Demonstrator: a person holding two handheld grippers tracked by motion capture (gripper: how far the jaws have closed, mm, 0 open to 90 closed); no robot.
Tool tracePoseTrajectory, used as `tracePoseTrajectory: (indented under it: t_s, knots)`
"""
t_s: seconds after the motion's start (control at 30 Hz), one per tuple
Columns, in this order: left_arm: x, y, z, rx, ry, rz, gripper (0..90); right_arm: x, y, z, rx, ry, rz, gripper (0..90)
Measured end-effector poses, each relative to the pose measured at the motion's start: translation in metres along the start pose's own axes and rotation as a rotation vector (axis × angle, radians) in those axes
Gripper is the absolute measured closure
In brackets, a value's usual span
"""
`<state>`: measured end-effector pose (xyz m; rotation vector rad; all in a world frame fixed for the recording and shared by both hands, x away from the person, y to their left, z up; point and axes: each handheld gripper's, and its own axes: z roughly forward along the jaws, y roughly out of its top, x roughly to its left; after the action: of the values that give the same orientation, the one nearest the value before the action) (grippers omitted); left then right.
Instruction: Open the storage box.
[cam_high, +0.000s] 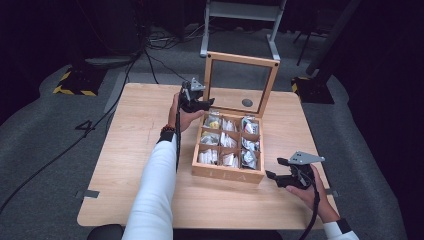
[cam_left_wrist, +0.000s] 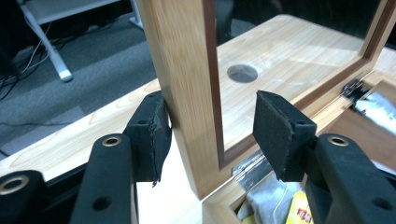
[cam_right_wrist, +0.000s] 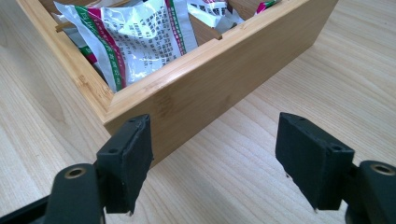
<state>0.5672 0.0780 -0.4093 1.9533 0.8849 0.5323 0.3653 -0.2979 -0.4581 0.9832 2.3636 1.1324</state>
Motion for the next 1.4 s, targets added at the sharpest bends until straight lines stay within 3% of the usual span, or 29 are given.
tracePoseTrajectory:
  t_s: [0.07, 0.2, 0.67, 1.23, 1.4]
  knots:
    - [0.002, -0.002, -0.001, 0.008, 0.003, -0.007, 44.4, 0.000, 0.000, 0.000, -0.002, 0.002, 0.001, 28.1]
    - [0.006, -0.005, -0.002, 0.020, -0.010, 0.003, 49.9, -0.001, -0.001, 0.001, 0.001, 0.005, 0.005, 28.0]
    - [0.002, 0.001, -0.009, 0.007, -0.003, 0.018, 44.1, -0.002, -0.001, 0.002, 0.007, 0.000, 0.000, 27.7]
    - [0.005, 0.002, -0.048, 0.032, 0.073, 0.071, 25.0, -0.008, -0.007, 0.005, 0.028, -0.022, 0.005, 27.5]
    - [0.008, -0.007, -0.064, 0.018, 0.063, 0.072, 23.8, -0.010, -0.009, 0.006, 0.035, -0.026, 0.006, 27.6]
